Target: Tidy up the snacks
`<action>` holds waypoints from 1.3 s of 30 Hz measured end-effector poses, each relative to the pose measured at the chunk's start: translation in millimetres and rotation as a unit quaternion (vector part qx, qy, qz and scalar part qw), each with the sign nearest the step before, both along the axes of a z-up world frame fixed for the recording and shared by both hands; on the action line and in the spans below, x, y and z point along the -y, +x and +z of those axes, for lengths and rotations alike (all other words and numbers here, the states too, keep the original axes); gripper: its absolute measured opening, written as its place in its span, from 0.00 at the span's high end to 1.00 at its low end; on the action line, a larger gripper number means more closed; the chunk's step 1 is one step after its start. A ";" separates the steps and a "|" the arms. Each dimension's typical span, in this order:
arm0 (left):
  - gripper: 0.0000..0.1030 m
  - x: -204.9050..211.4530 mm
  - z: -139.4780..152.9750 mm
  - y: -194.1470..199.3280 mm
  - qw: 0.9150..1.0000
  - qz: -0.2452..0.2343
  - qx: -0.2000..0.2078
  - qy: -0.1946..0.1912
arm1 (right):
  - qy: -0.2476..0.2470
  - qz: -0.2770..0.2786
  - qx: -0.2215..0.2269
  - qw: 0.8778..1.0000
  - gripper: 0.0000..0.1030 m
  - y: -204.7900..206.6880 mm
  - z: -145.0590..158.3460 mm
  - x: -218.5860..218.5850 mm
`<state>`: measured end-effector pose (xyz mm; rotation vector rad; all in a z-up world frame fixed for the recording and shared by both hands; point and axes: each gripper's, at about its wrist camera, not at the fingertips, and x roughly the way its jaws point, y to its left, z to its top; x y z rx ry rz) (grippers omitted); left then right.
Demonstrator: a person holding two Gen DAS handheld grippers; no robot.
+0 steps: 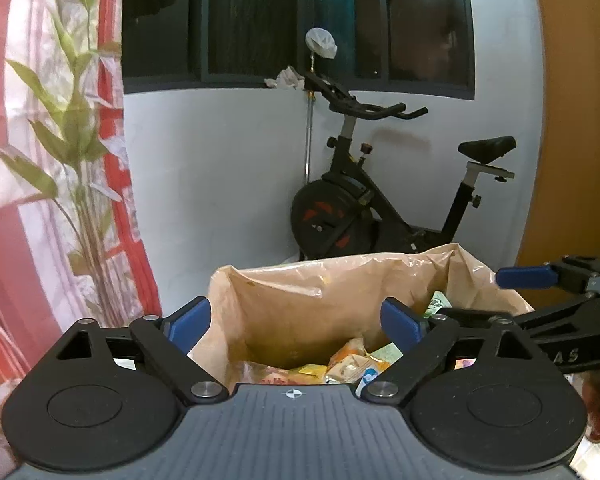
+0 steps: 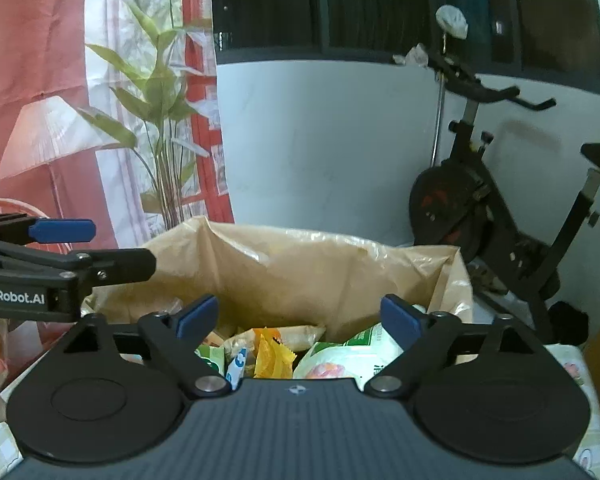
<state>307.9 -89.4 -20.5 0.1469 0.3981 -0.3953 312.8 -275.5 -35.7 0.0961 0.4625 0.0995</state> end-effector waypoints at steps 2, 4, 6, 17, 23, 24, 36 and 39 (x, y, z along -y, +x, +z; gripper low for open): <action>0.09 -2.7 5.6 -9.8 1.000 0.004 0.009 0.005 | 0.003 -0.005 0.007 1.000 0.10 -7.7 7.0 -0.7; 0.08 -5.3 11.4 -21.7 1.000 0.011 0.017 0.010 | 0.008 -0.009 0.014 1.000 0.07 -15.9 13.0 -0.9; 0.07 -7.8 17.3 -33.6 0.999 0.020 0.026 0.016 | 0.012 -0.013 0.021 1.000 0.05 -26.4 20.2 -1.9; 0.07 -30.3 40.2 -97.1 0.998 0.040 0.039 -0.025 | 0.007 -0.035 0.036 0.999 0.03 -95.5 46.5 -21.0; 0.07 -31.1 42.8 -115.5 0.997 0.059 0.053 -0.012 | 0.013 -0.044 0.047 0.998 0.02 -124.6 51.1 -30.2; 0.07 -31.5 43.3 -117.4 0.997 0.058 0.054 -0.011 | 0.017 -0.045 0.046 0.998 0.02 -126.9 51.2 -30.3; 0.07 -36.8 45.4 -130.3 0.995 0.072 0.069 -0.014 | 0.018 -0.063 0.062 0.996 0.02 -144.0 56.3 -29.0; 0.07 -38.7 45.3 -131.3 0.995 0.078 0.067 -0.016 | 0.019 -0.063 0.061 0.996 0.02 -144.8 55.2 -27.8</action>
